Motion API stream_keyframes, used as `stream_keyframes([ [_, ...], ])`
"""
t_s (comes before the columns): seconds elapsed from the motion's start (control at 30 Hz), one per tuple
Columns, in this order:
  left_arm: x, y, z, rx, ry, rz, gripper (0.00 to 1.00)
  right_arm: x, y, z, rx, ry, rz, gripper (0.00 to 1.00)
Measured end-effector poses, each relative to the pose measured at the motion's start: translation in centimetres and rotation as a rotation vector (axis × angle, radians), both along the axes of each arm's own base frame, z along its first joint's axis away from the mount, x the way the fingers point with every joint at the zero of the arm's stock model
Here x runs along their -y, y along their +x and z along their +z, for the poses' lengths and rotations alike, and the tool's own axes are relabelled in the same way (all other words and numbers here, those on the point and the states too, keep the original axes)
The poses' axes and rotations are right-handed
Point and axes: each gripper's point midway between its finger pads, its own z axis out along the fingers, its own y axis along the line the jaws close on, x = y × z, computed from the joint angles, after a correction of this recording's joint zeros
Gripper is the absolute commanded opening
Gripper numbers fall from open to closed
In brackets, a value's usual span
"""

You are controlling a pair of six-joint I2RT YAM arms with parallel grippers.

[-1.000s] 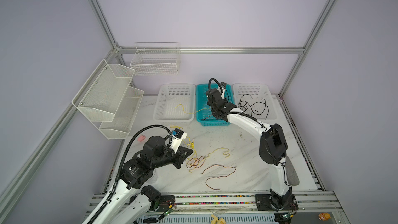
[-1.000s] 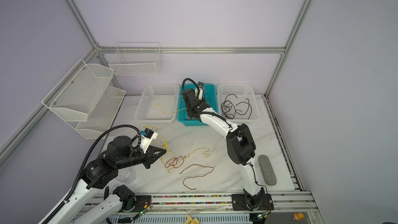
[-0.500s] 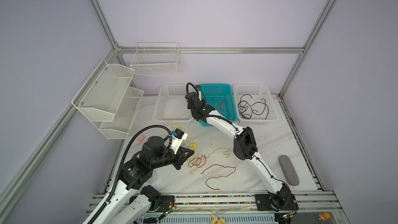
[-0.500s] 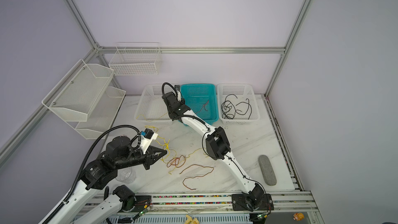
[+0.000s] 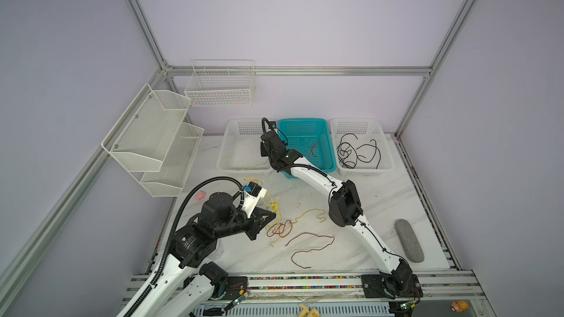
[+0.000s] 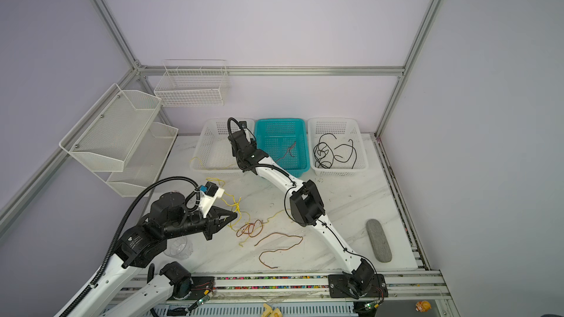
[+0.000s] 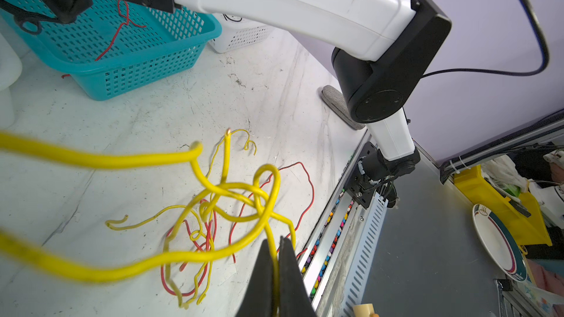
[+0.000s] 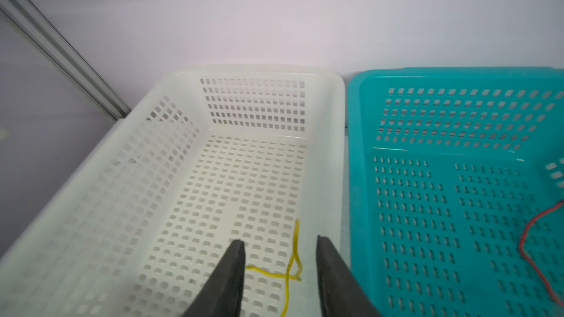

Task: Untangle the cables
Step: 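Open the right gripper to drop the yellow wire into the white basket, then move the open right gripper back toward the wire held by the left gripper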

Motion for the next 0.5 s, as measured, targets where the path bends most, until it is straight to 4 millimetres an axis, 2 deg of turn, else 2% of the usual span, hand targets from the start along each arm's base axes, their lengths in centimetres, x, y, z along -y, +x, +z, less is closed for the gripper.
stream_keyframes([
  [0.13, 0.0, 0.0, -0.1, -0.002, 0.001, 0.0, 0.0, -0.1, -0.2, 0.8, 0.017, -0.021, 0.024, 0.55],
  [0.23, 0.0, 0.1, -0.1, -0.004, 0.003, 0.0, 0.0, 0.0, -0.6, 2.6, 0.034, -0.021, 0.044, 0.57],
  [0.37, 0.0, 0.1, -0.2, -0.007, 0.006, 0.002, 0.0, 1.0, -2.2, 6.1, 0.045, -0.015, 0.077, 0.6],
  [0.5, 0.0, 0.1, -0.3, -0.007, 0.007, 0.005, 0.0, 3.1, -5.9, 10.7, 0.06, 0.027, 0.154, 0.63],
])
